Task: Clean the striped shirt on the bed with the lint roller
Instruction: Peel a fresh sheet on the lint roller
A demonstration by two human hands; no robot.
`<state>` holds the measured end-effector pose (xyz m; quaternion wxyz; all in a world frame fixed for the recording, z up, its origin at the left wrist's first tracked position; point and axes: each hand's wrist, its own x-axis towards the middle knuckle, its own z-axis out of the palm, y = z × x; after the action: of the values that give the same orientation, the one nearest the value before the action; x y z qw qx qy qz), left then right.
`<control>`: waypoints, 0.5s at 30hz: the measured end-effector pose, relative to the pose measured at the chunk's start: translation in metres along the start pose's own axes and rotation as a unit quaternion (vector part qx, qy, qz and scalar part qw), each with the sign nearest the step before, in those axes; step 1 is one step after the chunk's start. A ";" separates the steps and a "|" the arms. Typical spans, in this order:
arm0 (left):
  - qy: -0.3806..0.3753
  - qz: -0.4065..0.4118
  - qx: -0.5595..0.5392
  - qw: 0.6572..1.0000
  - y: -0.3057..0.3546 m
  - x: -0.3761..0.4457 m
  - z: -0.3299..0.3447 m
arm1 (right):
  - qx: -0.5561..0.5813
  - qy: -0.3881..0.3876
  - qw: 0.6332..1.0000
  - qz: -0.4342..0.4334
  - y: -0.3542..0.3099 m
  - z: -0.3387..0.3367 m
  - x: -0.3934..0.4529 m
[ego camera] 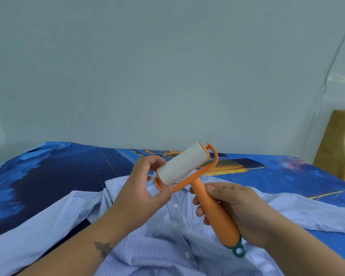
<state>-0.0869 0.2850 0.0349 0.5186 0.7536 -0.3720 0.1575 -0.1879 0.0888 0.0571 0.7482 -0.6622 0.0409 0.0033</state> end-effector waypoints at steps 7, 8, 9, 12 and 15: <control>0.000 -0.034 -0.029 0.999 0.007 0.000 -0.006 | 0.001 0.006 1.000 0.005 0.002 0.005 -0.001; -0.002 -0.037 -0.031 0.999 0.006 0.000 -0.006 | 0.002 0.008 1.000 0.006 0.003 0.005 -0.001; -0.002 -0.038 -0.034 0.999 0.005 -0.001 -0.007 | 0.002 0.010 1.000 0.008 0.003 0.005 -0.002; -0.005 -0.037 -0.027 0.999 0.004 -0.002 -0.007 | 0.005 0.016 1.000 0.009 0.004 0.006 -0.002; 0.028 -0.014 0.005 1.000 0.004 -0.004 -0.005 | 0.012 0.022 1.000 0.009 0.004 0.008 -0.002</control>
<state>-0.0915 0.2906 0.0371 0.5273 0.7563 -0.3464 0.1731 -0.1894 0.0974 0.0545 0.7552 -0.6525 0.0629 -0.0050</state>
